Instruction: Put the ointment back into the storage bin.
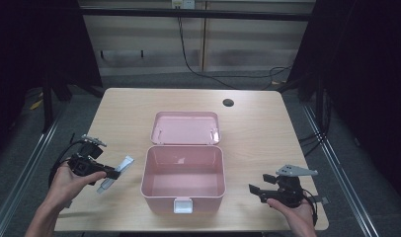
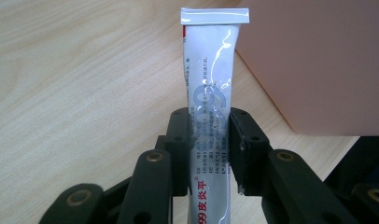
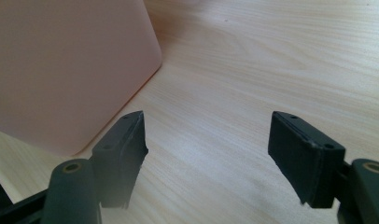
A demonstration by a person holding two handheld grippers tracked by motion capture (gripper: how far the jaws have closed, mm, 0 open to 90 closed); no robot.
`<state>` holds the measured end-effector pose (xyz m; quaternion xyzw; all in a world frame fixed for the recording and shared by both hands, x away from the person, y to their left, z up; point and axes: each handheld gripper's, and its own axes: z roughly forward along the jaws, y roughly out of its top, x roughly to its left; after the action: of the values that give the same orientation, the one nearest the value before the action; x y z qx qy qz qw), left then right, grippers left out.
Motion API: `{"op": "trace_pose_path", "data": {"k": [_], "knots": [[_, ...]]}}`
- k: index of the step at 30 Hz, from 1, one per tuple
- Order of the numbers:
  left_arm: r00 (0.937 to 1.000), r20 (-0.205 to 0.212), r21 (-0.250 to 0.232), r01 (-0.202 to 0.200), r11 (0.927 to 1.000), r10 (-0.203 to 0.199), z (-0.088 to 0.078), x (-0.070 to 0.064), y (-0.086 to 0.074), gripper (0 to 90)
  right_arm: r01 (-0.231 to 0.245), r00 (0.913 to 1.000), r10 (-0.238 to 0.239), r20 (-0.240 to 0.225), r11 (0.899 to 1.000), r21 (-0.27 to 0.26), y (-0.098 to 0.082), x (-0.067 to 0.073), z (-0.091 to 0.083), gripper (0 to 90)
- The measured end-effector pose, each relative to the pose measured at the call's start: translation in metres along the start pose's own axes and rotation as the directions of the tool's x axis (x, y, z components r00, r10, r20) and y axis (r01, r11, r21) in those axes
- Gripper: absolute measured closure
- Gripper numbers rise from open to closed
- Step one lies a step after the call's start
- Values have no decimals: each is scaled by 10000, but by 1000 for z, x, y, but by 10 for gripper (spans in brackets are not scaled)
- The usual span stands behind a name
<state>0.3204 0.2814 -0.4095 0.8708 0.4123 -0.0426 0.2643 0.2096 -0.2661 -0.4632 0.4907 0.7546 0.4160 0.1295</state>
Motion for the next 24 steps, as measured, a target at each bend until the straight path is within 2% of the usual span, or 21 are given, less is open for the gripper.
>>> {"op": "trace_pose_path", "data": {"k": [1, 4, 7, 8, 11, 12, 13, 16, 20, 22, 24], "knots": [[10000, 46, -82, 78, 9999, -77, -1, 0, -1, 711, -6, 10000, 6, -1, 10000, 2, 0, 0, 0, 275], [9997, 230, -75, -26, 10000, 28, -3, -1, -3, 711, -24, 10000, 24, -4, 10000, 1, 0, 0, 0, 275], [9997, 228, -123, -88, 9999, 90, -6, -2, -3, 711, 9, 10000, -9, -14, 10000, -8, 0, 0, 0, 274], [9993, 295, -33, -243, 9997, 244, -8, -2, -3, 711, 5, 10000, -5, -5, 10000, -4, 0, 0, 0, 274], [9993, 285, -109, -246, 9996, 249, -11, -4, -2, 711, -22, 10000, 22, -4, 10000, 15, 0, 0, 0, 274], [9986, 492, -173, -188, 9997, 197, -14, -6, -1, 711, -19, 10000, 19, -13, 10000, 13, 0, 0, 0, 274], [9978, 565, -105, -347, 9993, 352, -17, -7, 0, 711, -24, 10000, 23, 3, 10000, 3, 0, 0, 0, 274], [9974, 573, -155, -429, 9990, 437, -22, -11, 2, 711, -19, 10000, 19, -9, 10000, 17, 0, 0, 0, 274], [9952, 781, -396, -553, 9977, 583, -28, -15, 5, 711, -19, 10000, 19, -11, 10000, 20, 0, 0, 0, 274], [9955, 808, -543, -455, 9975, 498, -30, -16, 6, 711, -24, 10000, 24, -17, 10000, 11, 0, 0, 0, 274], [9939, 843, -492, -669, 9965, 709, -34, -18, 8, 711, -27, 10000, 27, -12, 10000, 13, 0, 0, 0, 274]]}}
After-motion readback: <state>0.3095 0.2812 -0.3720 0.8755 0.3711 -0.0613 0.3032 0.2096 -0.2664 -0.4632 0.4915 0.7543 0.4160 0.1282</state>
